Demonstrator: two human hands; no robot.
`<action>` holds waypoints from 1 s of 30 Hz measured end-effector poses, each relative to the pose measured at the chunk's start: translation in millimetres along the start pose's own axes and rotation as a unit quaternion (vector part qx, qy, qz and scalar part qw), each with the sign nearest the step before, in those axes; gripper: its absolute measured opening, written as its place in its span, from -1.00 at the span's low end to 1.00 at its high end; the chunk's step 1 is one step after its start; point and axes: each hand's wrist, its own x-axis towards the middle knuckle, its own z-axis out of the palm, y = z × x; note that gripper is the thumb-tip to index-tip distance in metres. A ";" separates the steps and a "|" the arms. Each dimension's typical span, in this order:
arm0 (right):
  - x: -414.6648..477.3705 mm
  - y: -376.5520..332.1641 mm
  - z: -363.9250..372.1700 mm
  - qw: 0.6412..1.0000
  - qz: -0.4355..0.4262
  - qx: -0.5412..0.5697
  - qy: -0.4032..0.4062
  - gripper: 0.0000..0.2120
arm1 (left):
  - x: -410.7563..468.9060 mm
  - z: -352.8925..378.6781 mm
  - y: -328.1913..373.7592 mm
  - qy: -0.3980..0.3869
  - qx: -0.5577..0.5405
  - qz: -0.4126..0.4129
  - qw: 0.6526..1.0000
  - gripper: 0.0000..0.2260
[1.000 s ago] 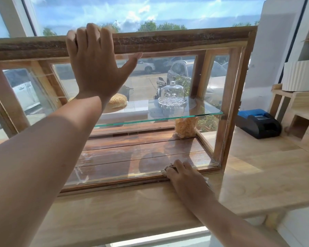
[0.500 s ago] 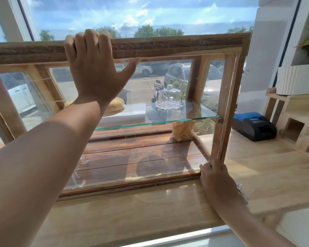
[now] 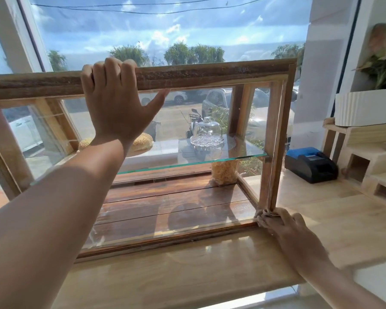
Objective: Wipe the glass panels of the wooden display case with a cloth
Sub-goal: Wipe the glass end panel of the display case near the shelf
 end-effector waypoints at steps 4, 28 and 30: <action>24.5 3.1 -21.6 0.998 -0.058 -0.019 0.023 -0.31 | -0.3 0.5 0.1 -0.002 0.006 0.000 1.000 -0.35; 33.1 -54.6 -4.4 0.982 -0.171 0.064 0.042 -0.42 | -1.3 3.7 -0.2 0.012 0.002 -0.003 1.000 -0.34; 39.7 -47.7 -6.8 0.972 -0.227 0.016 0.052 -0.33 | -0.7 2.7 0.4 0.014 0.003 -0.001 1.000 -0.35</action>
